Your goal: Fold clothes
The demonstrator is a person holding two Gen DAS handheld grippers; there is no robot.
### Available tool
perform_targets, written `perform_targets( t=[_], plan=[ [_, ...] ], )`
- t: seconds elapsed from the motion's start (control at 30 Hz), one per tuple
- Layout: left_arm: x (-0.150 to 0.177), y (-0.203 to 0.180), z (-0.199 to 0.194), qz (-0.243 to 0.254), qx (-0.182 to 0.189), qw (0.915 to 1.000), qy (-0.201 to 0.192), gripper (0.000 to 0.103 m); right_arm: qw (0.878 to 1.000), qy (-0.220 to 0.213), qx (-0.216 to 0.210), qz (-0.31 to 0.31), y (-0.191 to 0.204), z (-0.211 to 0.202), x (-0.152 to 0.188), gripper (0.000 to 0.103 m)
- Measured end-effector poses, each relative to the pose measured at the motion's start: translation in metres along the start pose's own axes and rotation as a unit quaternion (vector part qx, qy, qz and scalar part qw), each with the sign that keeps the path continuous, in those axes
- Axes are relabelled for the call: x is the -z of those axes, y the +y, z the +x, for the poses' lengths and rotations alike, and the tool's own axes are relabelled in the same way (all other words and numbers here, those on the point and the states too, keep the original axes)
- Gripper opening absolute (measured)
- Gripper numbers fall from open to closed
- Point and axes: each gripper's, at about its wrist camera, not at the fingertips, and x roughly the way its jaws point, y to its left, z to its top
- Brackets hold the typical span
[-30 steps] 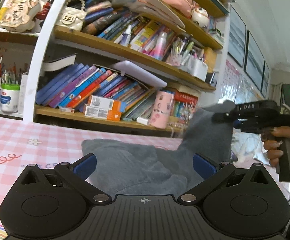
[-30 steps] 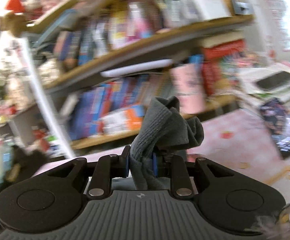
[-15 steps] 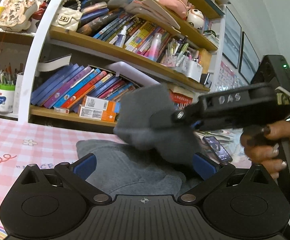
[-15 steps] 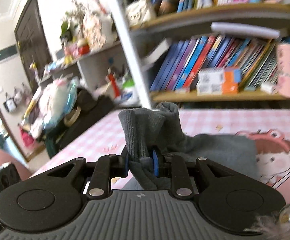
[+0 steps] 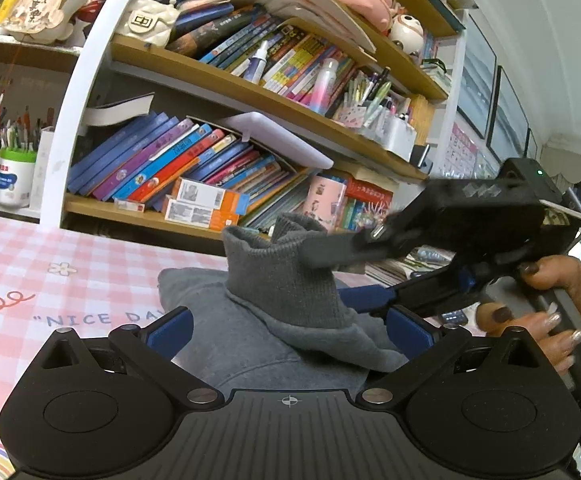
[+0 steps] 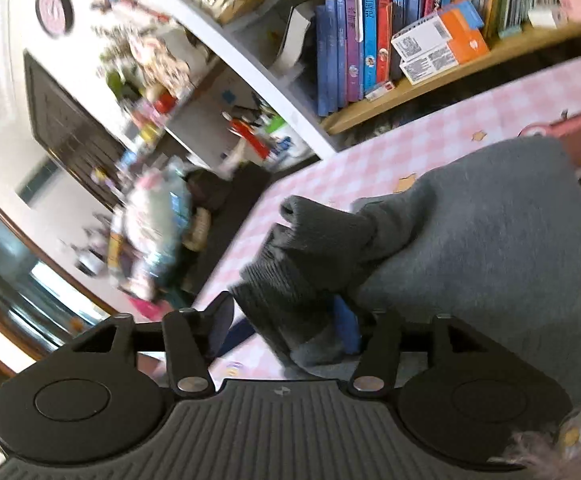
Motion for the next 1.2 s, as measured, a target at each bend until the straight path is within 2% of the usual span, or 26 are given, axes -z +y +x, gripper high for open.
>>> perform_targets(
  t=[0.07,0.13,0.2,0.3,0.37,0.5,0.6,0.73,0.77,0.83,0.87,0.9,0.93,0.97,1.03,1.13,1.2],
  plan=[
    [0.000,0.002,0.001,-0.005,-0.001,1.0000,0.003,0.103,0.999,-0.006,-0.045,0.024,-0.002,-0.007,-0.002,0.059],
    [0.000,0.003,0.002,-0.010,-0.003,0.9999,0.005,0.103,0.998,-0.023,-0.060,0.023,-0.001,-0.015,-0.003,0.060],
    [0.001,0.005,0.002,-0.014,-0.005,0.9999,0.006,0.103,0.997,-0.054,-0.052,0.017,-0.003,-0.029,-0.005,0.061],
    [0.001,0.006,0.003,-0.018,-0.006,0.9998,0.007,0.103,0.994,-0.106,-0.008,0.012,-0.014,-0.055,-0.004,0.065],
    [0.001,0.007,0.004,-0.019,-0.005,0.9998,0.008,0.103,0.989,-0.133,0.062,-0.003,-0.023,-0.071,0.001,0.067],
    [-0.006,0.003,0.002,-0.027,0.011,0.9995,-0.014,0.103,0.970,-0.136,0.197,-0.036,-0.034,-0.083,0.014,0.069],
    [-0.020,0.002,0.004,-0.046,0.021,0.9983,-0.029,0.103,0.960,-0.136,0.238,-0.051,-0.041,-0.086,0.023,0.073],
    [-0.035,0.008,0.033,-0.082,-0.029,0.9961,0.014,0.101,0.957,-0.136,0.251,-0.052,-0.047,-0.086,0.032,0.076],
    [-0.036,0.011,0.042,-0.089,-0.036,0.9949,0.030,0.095,0.957,-0.136,0.252,-0.051,-0.048,-0.086,0.033,0.077],
    [-0.036,0.017,0.061,-0.099,-0.043,0.9921,0.064,0.075,0.956,-0.136,0.255,-0.051,-0.051,-0.086,0.036,0.078],
    [-0.033,0.019,0.069,-0.106,-0.044,0.9903,0.079,0.058,0.956,-0.135,0.255,-0.049,-0.053,-0.087,0.037,0.078],
    [-0.031,0.021,0.076,-0.111,-0.045,0.9887,0.090,0.044,0.956,-0.134,0.255,-0.048,-0.054,-0.088,0.038,0.078],
    [-0.030,0.021,0.079,-0.113,-0.044,0.9885,0.090,0.041,0.957,-0.133,0.254,-0.047,-0.056,-0.088,0.040,0.078],
    [-0.030,0.020,0.081,-0.114,-0.043,0.9886,0.088,0.031,0.957,-0.133,0.255,-0.045,-0.057,-0.089,0.041,0.078],
    [-0.037,0.015,0.078,-0.111,-0.029,0.9912,0.065,0.025,0.957,-0.134,0.256,-0.041,-0.059,-0.090,0.041,0.078],
    [-0.058,0.007,0.054,-0.113,0.014,0.9935,-0.007,0.021,0.957,-0.142,0.251,-0.038,-0.060,-0.093,0.041,0.078],
    [-0.070,0.009,0.032,-0.127,0.027,0.9891,-0.070,0.021,0.957,-0.152,0.244,-0.042,-0.058,-0.095,0.041,0.078]
  ],
)
